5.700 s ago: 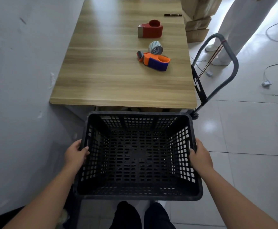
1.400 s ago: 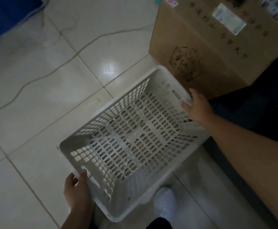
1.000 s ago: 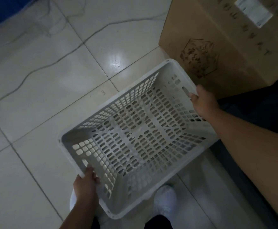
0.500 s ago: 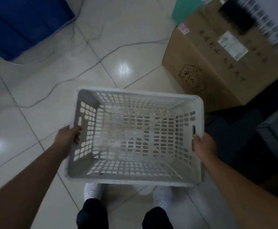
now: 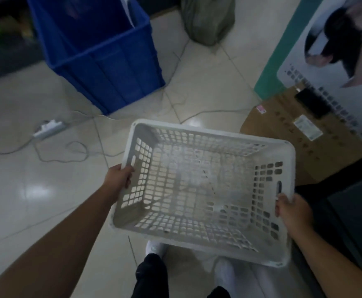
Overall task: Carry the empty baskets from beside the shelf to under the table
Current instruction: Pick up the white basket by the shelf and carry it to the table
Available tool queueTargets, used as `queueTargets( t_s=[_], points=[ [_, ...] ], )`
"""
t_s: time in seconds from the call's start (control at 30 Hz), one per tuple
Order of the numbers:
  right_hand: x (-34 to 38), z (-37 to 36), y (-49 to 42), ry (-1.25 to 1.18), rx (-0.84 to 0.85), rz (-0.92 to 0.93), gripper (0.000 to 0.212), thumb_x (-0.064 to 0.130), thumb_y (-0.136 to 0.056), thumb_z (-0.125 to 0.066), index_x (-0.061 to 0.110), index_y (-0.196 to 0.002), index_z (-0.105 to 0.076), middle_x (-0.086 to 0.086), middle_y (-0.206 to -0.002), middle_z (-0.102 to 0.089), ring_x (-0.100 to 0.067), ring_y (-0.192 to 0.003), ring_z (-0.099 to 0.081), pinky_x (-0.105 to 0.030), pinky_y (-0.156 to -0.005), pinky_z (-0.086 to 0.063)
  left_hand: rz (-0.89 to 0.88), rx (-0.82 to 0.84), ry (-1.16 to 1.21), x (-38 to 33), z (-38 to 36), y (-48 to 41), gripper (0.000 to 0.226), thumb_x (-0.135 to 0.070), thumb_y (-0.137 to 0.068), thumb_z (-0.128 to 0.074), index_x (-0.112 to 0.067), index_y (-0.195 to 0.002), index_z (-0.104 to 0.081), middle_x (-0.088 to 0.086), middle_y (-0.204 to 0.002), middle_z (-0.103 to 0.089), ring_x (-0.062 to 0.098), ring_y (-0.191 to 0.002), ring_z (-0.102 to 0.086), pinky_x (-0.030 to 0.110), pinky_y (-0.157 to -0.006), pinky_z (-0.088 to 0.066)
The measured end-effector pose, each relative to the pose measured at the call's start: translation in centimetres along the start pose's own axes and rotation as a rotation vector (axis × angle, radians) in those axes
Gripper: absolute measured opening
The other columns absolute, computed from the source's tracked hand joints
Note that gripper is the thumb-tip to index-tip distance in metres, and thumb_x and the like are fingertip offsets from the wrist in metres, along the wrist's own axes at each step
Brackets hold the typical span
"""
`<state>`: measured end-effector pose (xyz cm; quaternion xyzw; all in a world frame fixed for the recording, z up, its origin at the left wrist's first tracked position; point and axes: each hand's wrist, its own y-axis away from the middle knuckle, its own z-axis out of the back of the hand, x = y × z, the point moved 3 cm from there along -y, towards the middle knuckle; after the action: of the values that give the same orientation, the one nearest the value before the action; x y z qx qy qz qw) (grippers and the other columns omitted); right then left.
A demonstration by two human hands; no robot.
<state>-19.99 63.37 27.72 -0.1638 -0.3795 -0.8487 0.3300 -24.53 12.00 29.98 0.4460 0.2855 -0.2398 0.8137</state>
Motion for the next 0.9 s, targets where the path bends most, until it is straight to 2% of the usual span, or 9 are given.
queueTargets(
  t_s=[0.07,0.2,0.27,0.33,0.4,0.57,0.67,0.73,0.9],
  points=[
    [3.2,2.1,2.4,-0.015,0.045,0.071,0.026,0.026,-0.095,-0.052,0.006,-0.081,-0.057,-0.019,-0.078,-0.067,-0.034,-0.071,-0.064,-0.034,-0.061,-0.048,-0.018,-0.047,0.046,-1.3,3.5,3.6,0.017,-0.008,-0.084,-0.066,-0.007,-0.07,-0.057,0.01,-0.056,-0.049,0.017,-0.036,-0.04,0.025,-0.043,-0.033],
    [10.7,5.5,8.7,0.004,0.137,0.267,0.015,0.015,-0.095,-0.05,0.012,-0.081,-0.054,-0.015,-0.081,-0.062,-0.027,-0.075,-0.059,-0.037,-0.072,-0.049,-0.025,-0.17,0.161,-2.2,12.1,12.1,0.015,-0.009,-0.087,-0.065,-0.006,-0.074,-0.059,0.009,-0.057,-0.05,0.015,-0.037,-0.042,0.026,-0.046,-0.035],
    [14.4,6.3,12.3,0.054,0.193,0.361,0.021,0.017,-0.095,-0.051,0.012,-0.075,-0.053,-0.016,-0.078,-0.063,-0.028,-0.073,-0.06,-0.038,-0.072,-0.05,-0.008,-0.262,0.231,-1.5,16.9,16.7,0.014,-0.008,-0.086,-0.066,-0.005,-0.074,-0.059,0.01,-0.058,-0.05,0.016,-0.037,-0.041,0.024,-0.045,-0.035],
    [18.0,6.5,16.1,0.091,0.242,0.45,0.033,0.023,-0.097,-0.052,0.011,-0.066,-0.052,-0.017,-0.072,-0.065,-0.03,-0.068,-0.063,-0.035,-0.064,-0.048,0.011,-0.358,0.32,-0.3,22.0,21.0,0.015,-0.005,-0.084,-0.066,-0.004,-0.072,-0.058,0.011,-0.058,-0.048,0.015,-0.034,-0.04,0.022,-0.041,-0.034],
    [21.6,5.8,20.1,0.128,0.275,0.545,0.034,0.023,-0.097,-0.052,0.009,-0.066,-0.054,-0.017,-0.069,-0.065,-0.031,-0.065,-0.064,-0.034,-0.062,-0.047,0.015,-0.433,0.383,1.0,26.8,25.0,0.015,-0.005,-0.083,-0.066,-0.004,-0.07,-0.058,0.011,-0.056,-0.048,0.014,-0.033,-0.04,0.021,-0.039,-0.034],
    [30.6,1.5,32.7,0.225,0.306,0.815,0.027,0.024,-0.094,-0.05,0.006,-0.077,-0.062,-0.013,-0.068,-0.068,-0.025,-0.057,-0.061,-0.025,-0.052,-0.038,0.003,-0.629,0.567,6.9,39.0,35.2,0.013,-0.01,-0.082,-0.067,-0.006,-0.075,-0.057,0.004,-0.05,-0.05,0.015,-0.036,-0.041,0.023,-0.042,-0.034],
    [34.7,-2.8,42.1,0.23,0.39,0.937,0.033,0.034,-0.094,-0.05,0.007,-0.077,-0.061,-0.01,-0.068,-0.068,-0.025,-0.059,-0.062,-0.026,-0.051,-0.037,-0.009,-0.749,0.677,11.8,46.6,41.4,0.017,-0.019,-0.074,-0.07,-0.008,-0.075,-0.057,0.0,-0.049,-0.049,0.017,-0.038,-0.04,0.026,-0.046,-0.032],
    [36.8,-6.0,48.8,0.205,0.438,1.018,0.039,0.04,-0.094,-0.051,0.007,-0.076,-0.061,-0.008,-0.062,-0.067,-0.024,-0.055,-0.063,-0.027,-0.051,-0.039,-0.02,-0.816,0.739,15.3,51.8,45.4,0.022,-0.025,-0.067,-0.071,-0.01,-0.074,-0.056,0.0,-0.05,-0.049,0.016,-0.039,-0.039,0.025,-0.044,-0.032],
    [39.4,-14.2,66.6,0.178,0.565,1.189,0.026,0.042,-0.088,-0.053,0.019,-0.078,-0.061,-0.001,-0.055,-0.067,-0.012,-0.042,-0.062,-0.025,-0.046,-0.04,-0.016,-1.007,0.845,23.8,64.2,55.7,0.016,-0.021,-0.07,-0.071,-0.013,-0.069,-0.057,0.001,-0.049,-0.05,0.014,-0.037,-0.041,0.024,-0.041,-0.035]
  ],
)
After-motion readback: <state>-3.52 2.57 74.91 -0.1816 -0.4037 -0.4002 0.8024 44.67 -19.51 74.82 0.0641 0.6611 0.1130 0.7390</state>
